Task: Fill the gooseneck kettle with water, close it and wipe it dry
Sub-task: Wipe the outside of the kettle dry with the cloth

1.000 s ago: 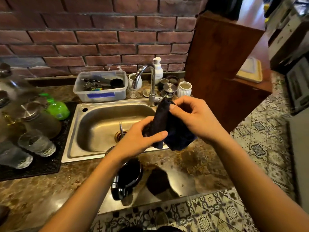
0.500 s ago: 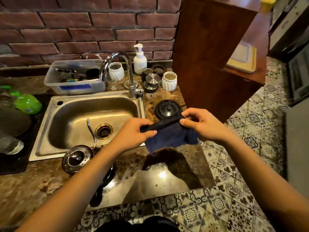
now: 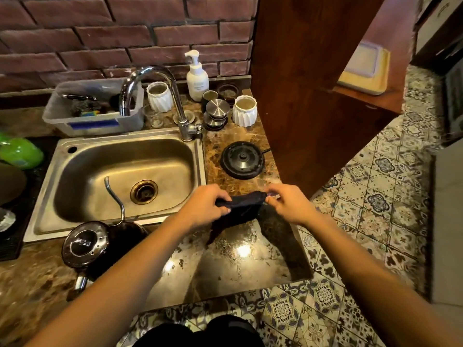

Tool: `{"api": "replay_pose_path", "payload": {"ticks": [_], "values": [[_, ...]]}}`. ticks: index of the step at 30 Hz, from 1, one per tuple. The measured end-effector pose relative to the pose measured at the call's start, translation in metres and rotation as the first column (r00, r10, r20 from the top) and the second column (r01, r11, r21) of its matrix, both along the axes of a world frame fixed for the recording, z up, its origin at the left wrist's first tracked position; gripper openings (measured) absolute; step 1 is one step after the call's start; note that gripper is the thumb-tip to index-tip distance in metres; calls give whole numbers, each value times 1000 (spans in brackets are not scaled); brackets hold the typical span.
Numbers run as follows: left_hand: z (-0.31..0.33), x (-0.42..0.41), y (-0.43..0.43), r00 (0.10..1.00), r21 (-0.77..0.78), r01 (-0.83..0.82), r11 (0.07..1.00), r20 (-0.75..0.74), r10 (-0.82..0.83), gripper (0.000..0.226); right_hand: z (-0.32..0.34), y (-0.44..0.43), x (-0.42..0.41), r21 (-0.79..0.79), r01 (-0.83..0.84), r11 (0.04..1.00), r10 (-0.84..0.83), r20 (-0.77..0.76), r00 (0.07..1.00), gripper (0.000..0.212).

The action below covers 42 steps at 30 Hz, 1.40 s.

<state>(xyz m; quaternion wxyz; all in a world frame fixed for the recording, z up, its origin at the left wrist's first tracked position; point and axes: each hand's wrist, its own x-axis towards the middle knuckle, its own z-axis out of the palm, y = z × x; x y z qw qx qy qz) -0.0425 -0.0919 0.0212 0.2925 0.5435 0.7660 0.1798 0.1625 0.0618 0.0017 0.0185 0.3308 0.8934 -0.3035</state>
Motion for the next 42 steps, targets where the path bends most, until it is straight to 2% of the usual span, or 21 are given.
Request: {"api": "replay_pose_path", "payload": {"ticks": [5, 10, 19, 29, 36, 42], "values": [[-45, 27, -24, 996, -158, 71, 985, 55, -63, 36, -37, -23, 30, -14, -62, 998, 63, 110, 992, 23], [-73, 47, -47, 991, -210, 128, 969, 68, -116, 34, -62, -40, 55, 1, -81, 997, 80, 148, 986, 25], [-99, 73, -73, 992, -169, 121, 978, 66, -111, 39, -86, -64, 75, 65, 15, 998, -19, 62, 998, 28], [-94, 72, -106, 984, -147, 180, 973, 34, -176, 40, -79, -91, 57, 91, 177, 980, -182, 46, 982, 36], [-47, 22, -135, 997, 68, -5, 998, 75, 0, 34, -49, -138, -4, -5, 222, 975, -221, -138, 966, 37], [9, -41, -180, 978, 332, -199, 922, 123, 167, 31, -24, -199, -74, -111, 231, 966, -255, -309, 916, 33]]}}
